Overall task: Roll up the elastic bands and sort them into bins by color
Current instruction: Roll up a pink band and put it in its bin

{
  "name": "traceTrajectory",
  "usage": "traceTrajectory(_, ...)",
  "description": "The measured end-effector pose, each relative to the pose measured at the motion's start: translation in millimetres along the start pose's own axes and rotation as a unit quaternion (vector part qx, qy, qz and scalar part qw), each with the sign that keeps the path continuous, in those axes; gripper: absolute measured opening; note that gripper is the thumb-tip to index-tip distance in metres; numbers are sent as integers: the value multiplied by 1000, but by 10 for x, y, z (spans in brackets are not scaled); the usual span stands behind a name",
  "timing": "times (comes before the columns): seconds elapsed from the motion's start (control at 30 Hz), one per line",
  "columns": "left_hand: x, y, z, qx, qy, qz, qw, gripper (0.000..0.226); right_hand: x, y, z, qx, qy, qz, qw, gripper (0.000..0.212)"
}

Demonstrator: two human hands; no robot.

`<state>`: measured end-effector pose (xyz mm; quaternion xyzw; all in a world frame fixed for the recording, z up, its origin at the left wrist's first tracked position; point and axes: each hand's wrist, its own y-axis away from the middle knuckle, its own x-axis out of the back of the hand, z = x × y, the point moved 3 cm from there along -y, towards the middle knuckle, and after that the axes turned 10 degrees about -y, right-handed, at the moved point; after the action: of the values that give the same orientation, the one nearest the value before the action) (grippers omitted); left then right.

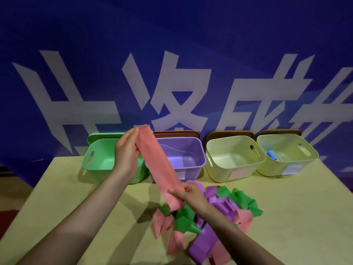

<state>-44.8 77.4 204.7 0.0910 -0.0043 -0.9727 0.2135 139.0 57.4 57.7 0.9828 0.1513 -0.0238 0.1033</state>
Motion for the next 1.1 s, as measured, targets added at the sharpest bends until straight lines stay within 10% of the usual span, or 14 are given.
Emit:
traceTrajectory(0.5,-517,48,-65,-62,-22,-30,997,18,580,411,486,-108,-85,50,989,25)
traceTrajectory(0.67,-589,-116,-266,9,-43,-30,999,15,885,627,474,-114,-284,196,932,27)
traceTrajectory(0.8,-729,1,-562,80,-52,-52,994,13,1171,741,292,-85,-234,290,924,40)
traceTrajectory(0.97,-972,95,-715,117,-49,-58,990,26,1433,886,118,-25,-391,210,896,32)
traceTrajectory(1.1,-1170,103,-661,103,-41,-35,993,19,1718,967,148,-36,-299,166,939,15)
